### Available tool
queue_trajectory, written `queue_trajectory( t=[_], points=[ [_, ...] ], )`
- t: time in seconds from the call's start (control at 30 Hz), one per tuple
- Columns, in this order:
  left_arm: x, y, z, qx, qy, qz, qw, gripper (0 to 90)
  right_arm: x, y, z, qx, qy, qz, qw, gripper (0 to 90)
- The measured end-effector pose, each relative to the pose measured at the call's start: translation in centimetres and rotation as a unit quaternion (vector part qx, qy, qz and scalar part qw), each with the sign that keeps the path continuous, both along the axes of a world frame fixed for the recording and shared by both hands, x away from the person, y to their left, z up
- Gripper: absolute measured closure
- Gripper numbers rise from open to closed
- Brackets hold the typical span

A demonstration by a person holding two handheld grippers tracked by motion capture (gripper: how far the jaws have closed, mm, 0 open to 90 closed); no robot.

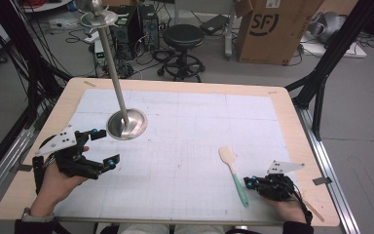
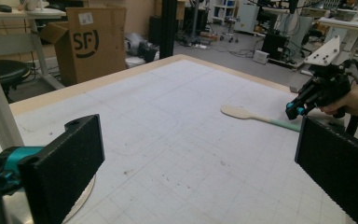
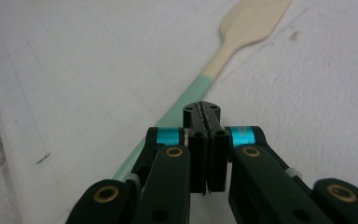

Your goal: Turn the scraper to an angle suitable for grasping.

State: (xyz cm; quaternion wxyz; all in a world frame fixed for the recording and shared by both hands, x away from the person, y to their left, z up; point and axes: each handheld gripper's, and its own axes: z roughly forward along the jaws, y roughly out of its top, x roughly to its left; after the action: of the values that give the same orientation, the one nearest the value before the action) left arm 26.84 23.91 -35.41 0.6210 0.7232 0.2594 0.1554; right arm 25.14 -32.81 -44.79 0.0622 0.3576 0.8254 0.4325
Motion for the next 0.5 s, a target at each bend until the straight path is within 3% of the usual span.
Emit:
queue_trajectory(
  t=[0.17,0.27,0.5],
  points=[
    [0.2,-0.1,0.0,-0.001,0.001,-0.001,1.0,1.9,-0.7,-0.6,0.0,0.001,-0.004,-0.001,1.0,89.8],
    [0.3,-0.3,-0.1,0.002,0.004,-0.002,1.0,1.8,-1.1,-0.9,-0.3,-0.012,0.003,0.005,0.9999,89.8],
    [0.6,-0.6,-0.3,0.007,0.007,-0.005,0.9999,1.8,-1.8,-1.0,-0.4,-0.007,0.0,0.016,0.9998,89.9]
  ],
)
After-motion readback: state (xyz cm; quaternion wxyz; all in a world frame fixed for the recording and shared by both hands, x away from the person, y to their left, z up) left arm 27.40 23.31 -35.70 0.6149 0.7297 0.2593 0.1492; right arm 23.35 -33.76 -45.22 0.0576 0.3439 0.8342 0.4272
